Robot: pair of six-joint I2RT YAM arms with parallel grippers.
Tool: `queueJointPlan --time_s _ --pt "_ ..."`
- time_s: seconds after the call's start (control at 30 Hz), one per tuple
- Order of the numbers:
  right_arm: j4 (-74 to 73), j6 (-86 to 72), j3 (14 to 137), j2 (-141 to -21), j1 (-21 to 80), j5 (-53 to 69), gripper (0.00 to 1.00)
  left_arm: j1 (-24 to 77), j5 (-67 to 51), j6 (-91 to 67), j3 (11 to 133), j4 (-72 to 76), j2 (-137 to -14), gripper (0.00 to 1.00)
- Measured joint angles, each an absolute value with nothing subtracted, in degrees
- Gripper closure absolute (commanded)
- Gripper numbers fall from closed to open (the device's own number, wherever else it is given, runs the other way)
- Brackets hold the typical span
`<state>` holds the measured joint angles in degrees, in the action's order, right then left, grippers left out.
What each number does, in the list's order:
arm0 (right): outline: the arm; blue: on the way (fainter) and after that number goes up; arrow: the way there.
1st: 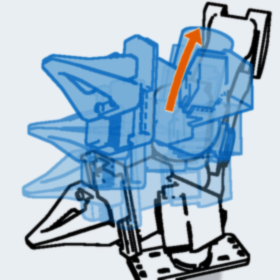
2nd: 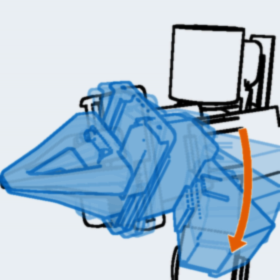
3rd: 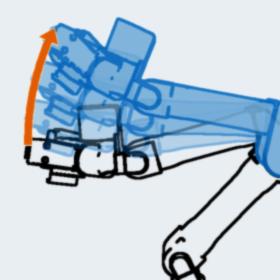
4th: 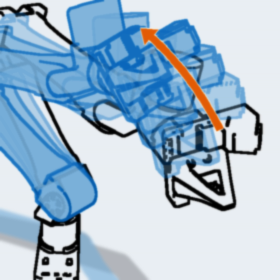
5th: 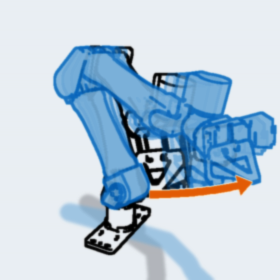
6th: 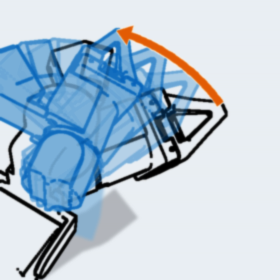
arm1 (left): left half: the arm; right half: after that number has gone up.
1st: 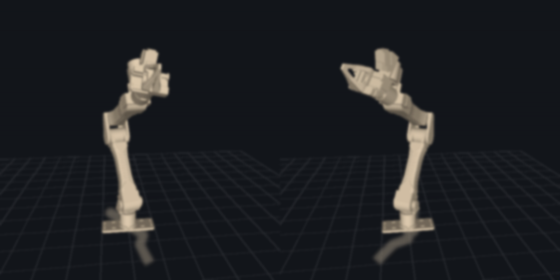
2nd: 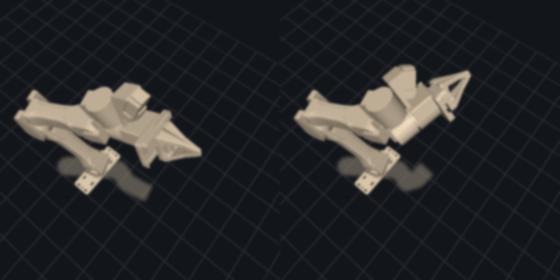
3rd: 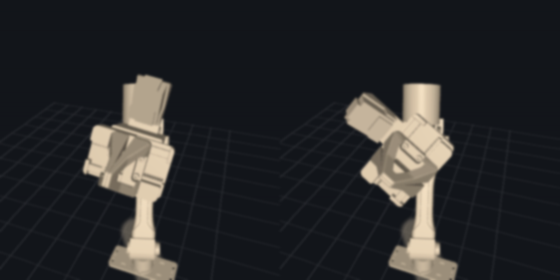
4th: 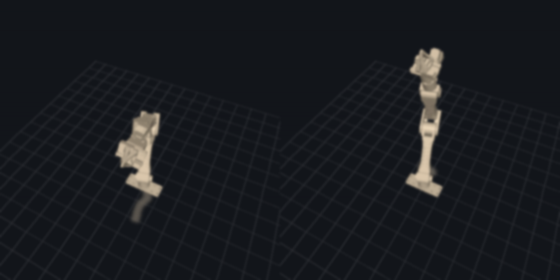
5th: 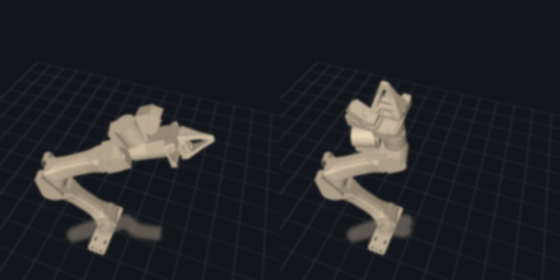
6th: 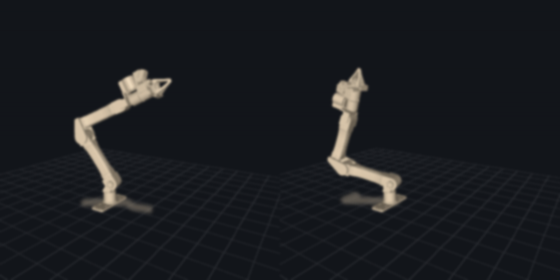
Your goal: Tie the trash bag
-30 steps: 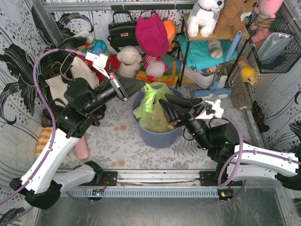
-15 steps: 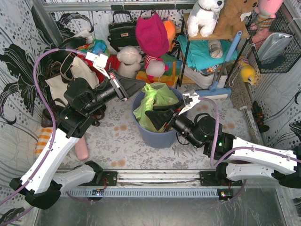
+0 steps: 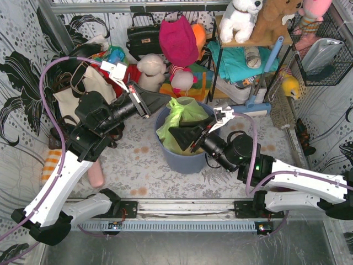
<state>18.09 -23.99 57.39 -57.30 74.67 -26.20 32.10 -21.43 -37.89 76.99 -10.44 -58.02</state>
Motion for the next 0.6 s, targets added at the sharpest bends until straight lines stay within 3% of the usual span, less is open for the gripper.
queueJointPlan --time_s 0.13,0.33,0.53,0.6 --pt "18.61 -22.96 58.11 -57.93 74.67 -26.22 0.76 32.1 -21.5 -37.91 76.99 -10.22 -58.19 1.0" --pt "18.5 -22.7 58.13 -58.04 74.67 -26.22 0.8 32.1 -21.41 -37.82 76.99 -10.24 -58.67 1.0" --pt "16.93 -23.7 57.93 -56.4 74.67 -26.7 0.99 32.08 -20.71 -37.21 76.99 -10.28 -59.31 1.0" --pt "16.23 -24.53 57.93 -55.31 74.67 -26.85 1.0 32.08 -20.53 -37.01 76.99 -10.28 -59.79 1.0"
